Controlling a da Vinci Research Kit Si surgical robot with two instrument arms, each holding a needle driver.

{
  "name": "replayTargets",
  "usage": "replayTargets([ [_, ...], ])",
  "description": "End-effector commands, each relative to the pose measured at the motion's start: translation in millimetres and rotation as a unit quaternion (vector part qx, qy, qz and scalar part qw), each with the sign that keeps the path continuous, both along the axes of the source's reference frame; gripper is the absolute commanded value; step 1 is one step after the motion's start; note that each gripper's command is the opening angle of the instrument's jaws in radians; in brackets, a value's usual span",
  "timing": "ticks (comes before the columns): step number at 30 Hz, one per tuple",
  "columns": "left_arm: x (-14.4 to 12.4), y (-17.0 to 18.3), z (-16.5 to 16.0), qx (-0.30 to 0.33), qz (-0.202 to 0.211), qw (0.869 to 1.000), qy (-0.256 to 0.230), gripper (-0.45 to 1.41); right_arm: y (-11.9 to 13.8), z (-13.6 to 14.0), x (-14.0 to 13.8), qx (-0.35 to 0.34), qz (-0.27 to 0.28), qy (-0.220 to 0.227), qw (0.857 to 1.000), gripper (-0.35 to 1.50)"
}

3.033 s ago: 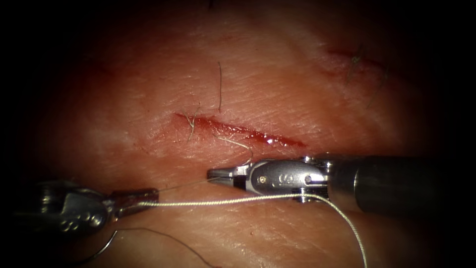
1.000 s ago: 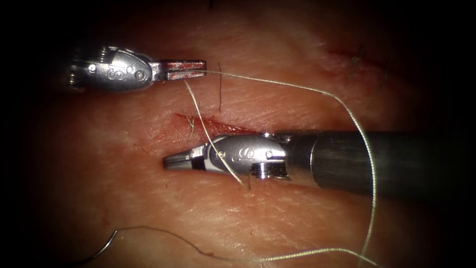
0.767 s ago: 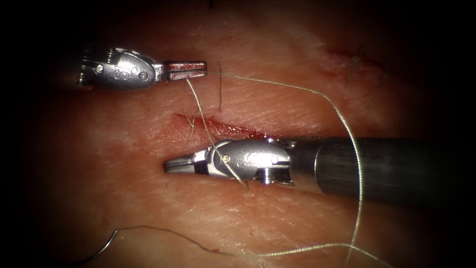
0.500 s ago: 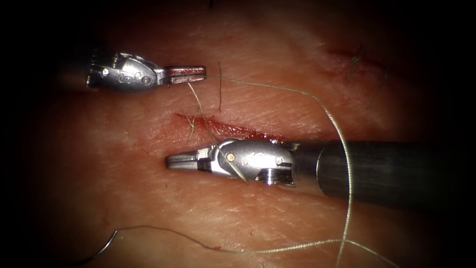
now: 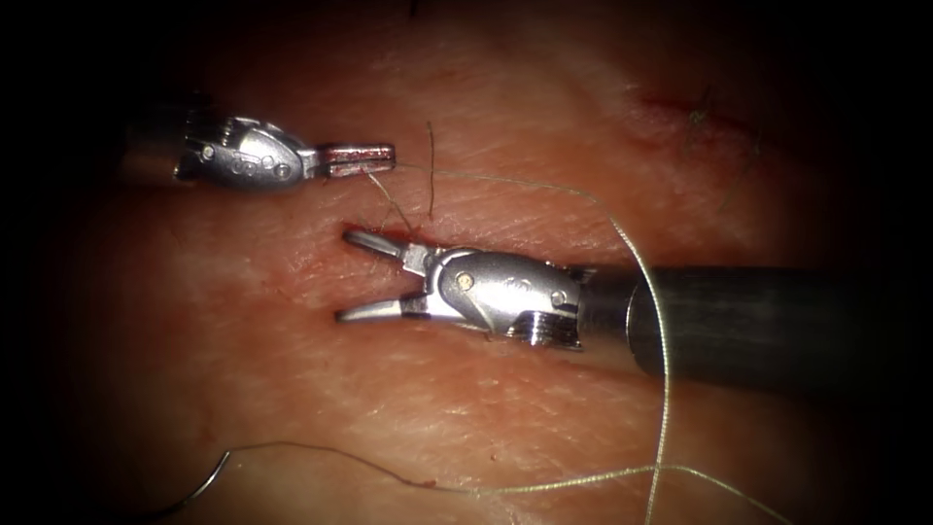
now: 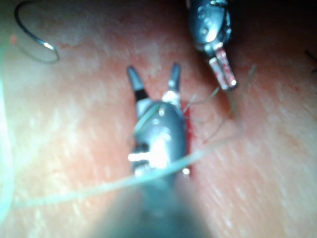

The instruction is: Wound Closure

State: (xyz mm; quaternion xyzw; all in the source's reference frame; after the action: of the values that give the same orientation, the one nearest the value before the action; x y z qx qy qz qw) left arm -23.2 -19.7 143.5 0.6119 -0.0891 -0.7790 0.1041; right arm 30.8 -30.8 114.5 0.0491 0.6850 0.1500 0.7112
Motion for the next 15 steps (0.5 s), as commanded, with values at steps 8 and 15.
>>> replayTargets([
  [8,0.5,-1.9,0.0,0.009,0.003,1.0,-0.001,-0.45,1.1,1.4,-1.6,0.002,0.022,-0.016,1.0,1.1],
  [15,1.1,-4.1,-0.5,0.011,0.006,1.0,-0.003,-0.45,2.1,1.4,-3.0,0.007,0.049,-0.022,0.999,1.1],
])
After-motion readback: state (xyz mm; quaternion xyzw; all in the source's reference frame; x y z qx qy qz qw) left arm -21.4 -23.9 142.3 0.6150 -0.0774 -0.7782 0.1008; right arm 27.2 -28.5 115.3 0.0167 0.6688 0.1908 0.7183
